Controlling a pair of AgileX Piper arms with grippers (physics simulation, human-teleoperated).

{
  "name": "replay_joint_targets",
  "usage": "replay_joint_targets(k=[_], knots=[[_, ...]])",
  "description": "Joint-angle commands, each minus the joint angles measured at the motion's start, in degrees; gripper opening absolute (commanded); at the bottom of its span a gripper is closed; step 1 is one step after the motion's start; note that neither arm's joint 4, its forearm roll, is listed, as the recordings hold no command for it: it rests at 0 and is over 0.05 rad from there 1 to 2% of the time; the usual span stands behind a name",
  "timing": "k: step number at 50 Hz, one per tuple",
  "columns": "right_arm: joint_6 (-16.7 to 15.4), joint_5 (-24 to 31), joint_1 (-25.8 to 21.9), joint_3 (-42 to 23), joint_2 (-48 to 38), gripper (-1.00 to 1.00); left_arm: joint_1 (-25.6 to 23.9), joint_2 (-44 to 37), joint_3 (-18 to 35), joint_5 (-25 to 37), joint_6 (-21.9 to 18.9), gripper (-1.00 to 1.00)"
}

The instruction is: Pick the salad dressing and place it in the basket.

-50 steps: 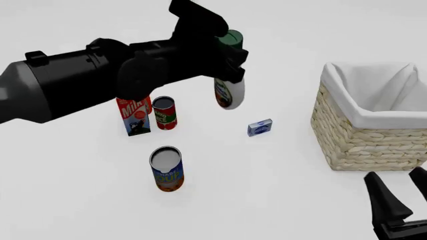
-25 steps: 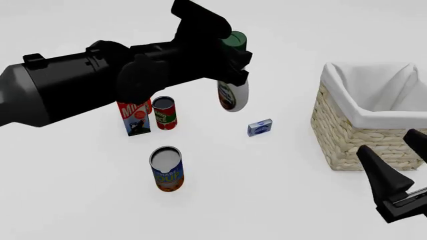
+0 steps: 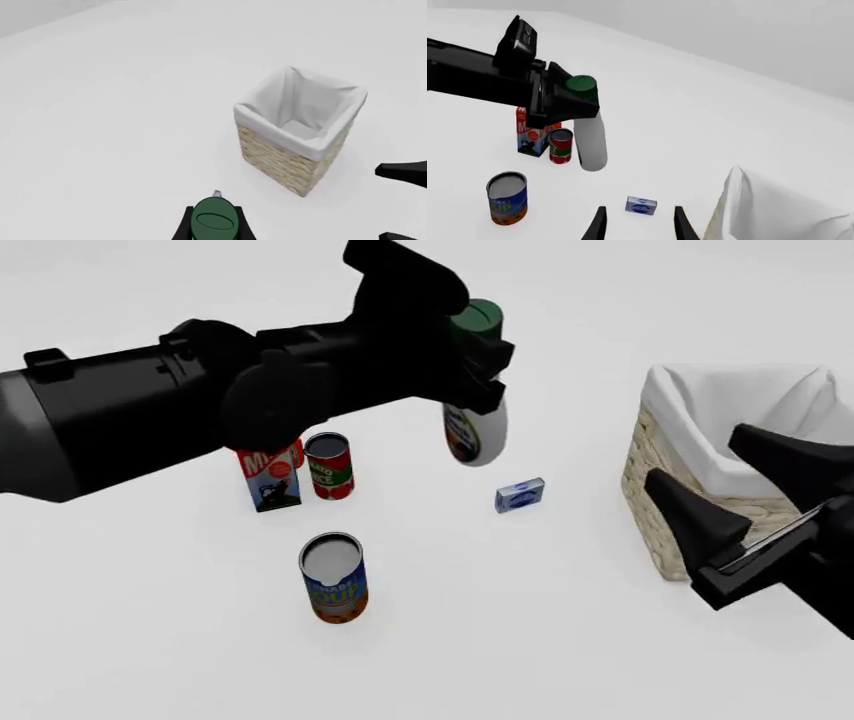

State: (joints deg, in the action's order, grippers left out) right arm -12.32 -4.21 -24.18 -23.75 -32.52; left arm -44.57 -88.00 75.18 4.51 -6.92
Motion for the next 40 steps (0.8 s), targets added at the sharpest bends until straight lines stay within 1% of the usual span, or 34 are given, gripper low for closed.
replay_joint_targets(k=[1, 4, 10, 13, 19, 21, 28, 34, 40], knots=[[-1.2, -4.1, -4.4, -2.9, -7.4, 1.0, -1.1, 0.9, 0.1, 0.1, -0.8, -1.0], [-1.6, -5.1, -4.7, -3.3, -8.8, 1.0, -1.1, 0.8, 0.2, 0.1, -0.8, -1.0], [-2.6, -7.1, -7.0, -4.9, -11.8, 1.0, -1.4, 0.9, 0.2, 0.2, -0.3, -1.0], [-2.7, -7.6, -7.6, -5.7, -13.0, 1.0, -1.6, 1.0, 0.2, 0.4, -0.2, -1.0], [-4.0, -9.6, -9.4, -7.6, -16.3, 1.0, -1.9, 1.2, 0.1, 0.5, 0.1, -1.0], [-4.9, -10.6, -10.0, -8.0, -17.4, 1.0, -2.0, 1.2, 0.0, 0.4, 0.3, -1.0], [-5.4, -12.5, -10.6, -8.9, -20.3, 1.0, -2.4, 1.5, 0.0, 0.6, 0.4, -1.0], [-5.9, -14.3, -10.9, -8.5, -21.8, 1.0, -2.5, 1.9, 0.0, 0.7, 0.6, -1.0], [-5.6, -16.5, -10.4, -8.1, -24.0, 1.0, -2.7, 2.0, 0.0, 0.7, 0.8, -1.0]])
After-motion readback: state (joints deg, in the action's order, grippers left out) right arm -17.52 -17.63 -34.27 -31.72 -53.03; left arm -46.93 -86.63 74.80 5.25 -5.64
